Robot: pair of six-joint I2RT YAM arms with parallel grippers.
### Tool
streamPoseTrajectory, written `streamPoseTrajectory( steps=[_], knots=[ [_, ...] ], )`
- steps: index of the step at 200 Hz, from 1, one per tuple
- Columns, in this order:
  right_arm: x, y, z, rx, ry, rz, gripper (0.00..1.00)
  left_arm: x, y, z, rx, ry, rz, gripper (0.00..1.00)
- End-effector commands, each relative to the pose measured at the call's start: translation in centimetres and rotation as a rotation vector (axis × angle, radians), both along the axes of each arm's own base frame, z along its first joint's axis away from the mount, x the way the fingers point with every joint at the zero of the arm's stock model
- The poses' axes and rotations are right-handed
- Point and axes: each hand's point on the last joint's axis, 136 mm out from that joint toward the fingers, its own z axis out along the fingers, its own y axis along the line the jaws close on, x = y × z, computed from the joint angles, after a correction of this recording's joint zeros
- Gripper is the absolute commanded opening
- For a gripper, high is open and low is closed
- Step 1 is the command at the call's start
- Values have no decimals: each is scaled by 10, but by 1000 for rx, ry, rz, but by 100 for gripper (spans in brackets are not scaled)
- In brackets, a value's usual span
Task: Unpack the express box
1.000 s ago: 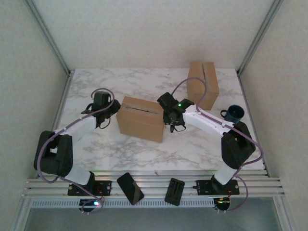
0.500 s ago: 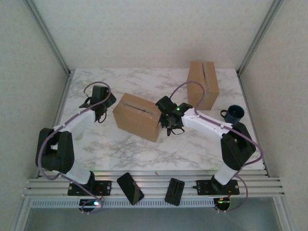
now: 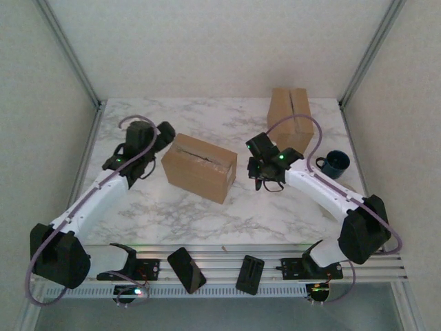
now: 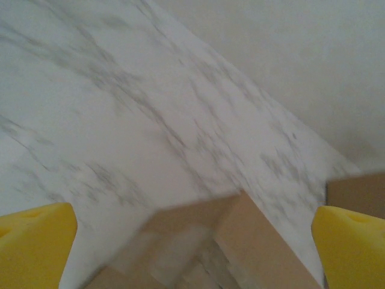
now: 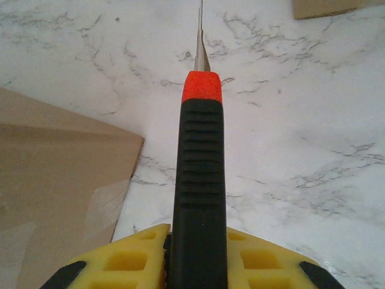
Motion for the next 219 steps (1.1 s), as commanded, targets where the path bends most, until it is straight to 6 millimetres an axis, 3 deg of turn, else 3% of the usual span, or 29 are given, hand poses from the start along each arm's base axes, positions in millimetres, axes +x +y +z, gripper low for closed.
streamPoseTrajectory(
  steps=[1, 32, 114, 171, 219],
  knots=[
    [-6, -9, 8, 10, -12, 22, 0, -9, -7, -24, 19, 74, 56, 100],
    [-10, -15, 12, 27, -30, 23, 0, -11, -5, -36, 86, 100, 119, 100],
    [-14, -21, 5, 58, -26, 13, 0, -7, -22, -56, 39, 59, 74, 100],
    [-16, -19, 3, 72, -26, 20, 0, -2, -21, -52, 44, -22, 74, 100],
    [-15, -14, 0, 91, -15, 26, 0, 3, -26, -64, 53, -9, 52, 100]
  ],
)
